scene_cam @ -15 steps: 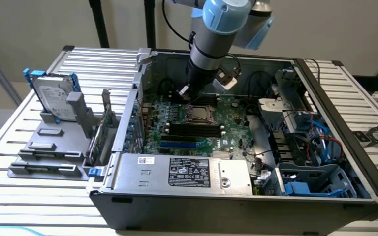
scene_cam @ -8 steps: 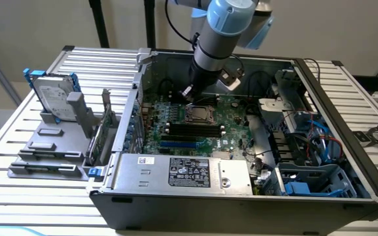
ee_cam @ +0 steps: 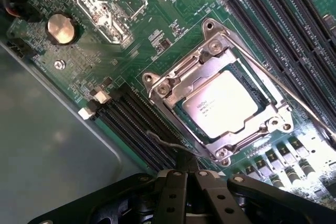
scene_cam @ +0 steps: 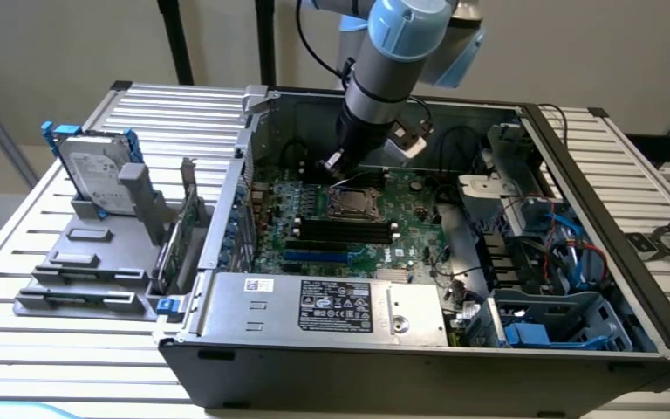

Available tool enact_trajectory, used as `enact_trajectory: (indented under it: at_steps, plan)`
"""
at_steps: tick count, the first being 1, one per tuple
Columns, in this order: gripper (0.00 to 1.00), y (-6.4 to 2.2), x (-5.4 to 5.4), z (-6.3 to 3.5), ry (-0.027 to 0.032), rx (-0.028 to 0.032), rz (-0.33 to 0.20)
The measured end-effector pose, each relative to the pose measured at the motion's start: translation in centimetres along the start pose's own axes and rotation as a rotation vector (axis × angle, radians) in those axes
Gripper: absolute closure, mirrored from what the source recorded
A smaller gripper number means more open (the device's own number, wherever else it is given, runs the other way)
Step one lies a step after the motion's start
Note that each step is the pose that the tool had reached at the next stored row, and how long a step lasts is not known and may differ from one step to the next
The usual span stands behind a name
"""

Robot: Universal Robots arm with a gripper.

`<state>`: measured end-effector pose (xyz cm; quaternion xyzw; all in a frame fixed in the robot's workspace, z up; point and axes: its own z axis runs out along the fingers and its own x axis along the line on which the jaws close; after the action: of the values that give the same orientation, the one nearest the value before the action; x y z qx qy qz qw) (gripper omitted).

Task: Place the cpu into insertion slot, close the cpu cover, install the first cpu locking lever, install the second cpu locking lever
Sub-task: 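Install the first cpu locking lever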

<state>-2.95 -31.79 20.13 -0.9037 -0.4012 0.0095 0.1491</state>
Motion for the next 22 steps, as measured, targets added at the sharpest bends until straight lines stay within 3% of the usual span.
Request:
enact_trajectory:
  at_steps: [3, 10, 22]
  plan:
    - [0.89, -0.03, 0.03, 0.0, -0.0057, -0.005, 0.001]
    - [0.89, -0.84, -0.59, -0.76, -0.0061, -0.0056, -0.003]
    - [0.89, -0.59, -0.74, -0.7, -0.0057, -0.0061, -0.004]
